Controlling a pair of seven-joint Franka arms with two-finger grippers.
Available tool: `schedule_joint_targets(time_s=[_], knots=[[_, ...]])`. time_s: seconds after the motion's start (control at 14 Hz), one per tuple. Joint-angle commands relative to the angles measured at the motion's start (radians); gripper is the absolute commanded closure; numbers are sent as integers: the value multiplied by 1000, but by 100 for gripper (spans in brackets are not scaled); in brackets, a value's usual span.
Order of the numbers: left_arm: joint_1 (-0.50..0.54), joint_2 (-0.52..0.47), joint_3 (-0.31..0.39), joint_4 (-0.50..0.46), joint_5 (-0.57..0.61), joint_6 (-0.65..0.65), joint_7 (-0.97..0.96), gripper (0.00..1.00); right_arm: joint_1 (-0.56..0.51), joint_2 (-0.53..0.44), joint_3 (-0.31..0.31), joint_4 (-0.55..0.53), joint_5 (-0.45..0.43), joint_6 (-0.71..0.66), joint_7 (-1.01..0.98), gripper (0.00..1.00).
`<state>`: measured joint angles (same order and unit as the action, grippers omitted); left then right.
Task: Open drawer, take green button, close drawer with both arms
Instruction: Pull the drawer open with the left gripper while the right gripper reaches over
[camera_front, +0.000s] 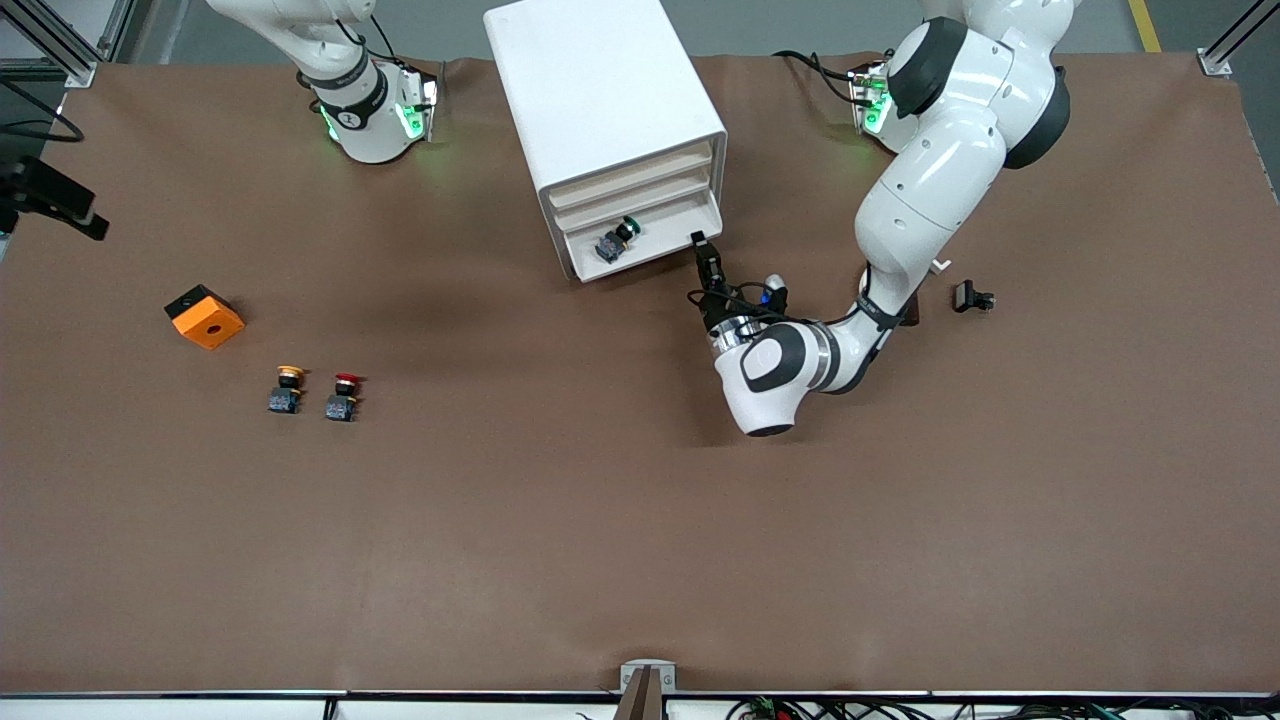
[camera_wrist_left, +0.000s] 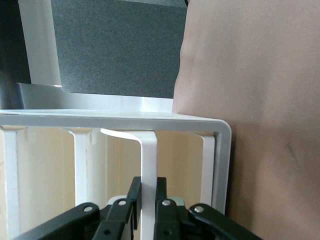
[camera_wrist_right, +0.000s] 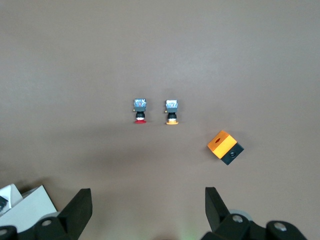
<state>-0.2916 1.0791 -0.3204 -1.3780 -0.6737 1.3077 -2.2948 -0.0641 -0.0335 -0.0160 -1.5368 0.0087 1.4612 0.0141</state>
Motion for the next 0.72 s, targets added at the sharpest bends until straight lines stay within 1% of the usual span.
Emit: schedule_joint_targets(time_s=[0.0,0.14,0.29,0.43,0.57,0.64], knots=[[18,2,18,25,-14,-5,-28,90,3,76,4,32,-12,16,-2,0],[46,2,18,25,-15,-5,-28,91,6,121,2,33,-16,16,-6,0],[71,5,18,40,-17,-5,-26,90,3,141,2,30,-15,19,4,0],[97,7,18,50,-30,-4,-26,90,24,156,4,30,-27,18,41,0],[123,5,18,51,-53,-4,-26,90,76,155,5,21,-15,5,249,0],[130,4,18,54,-53,-4,-26,90,122,155,7,18,-12,5,344,0]])
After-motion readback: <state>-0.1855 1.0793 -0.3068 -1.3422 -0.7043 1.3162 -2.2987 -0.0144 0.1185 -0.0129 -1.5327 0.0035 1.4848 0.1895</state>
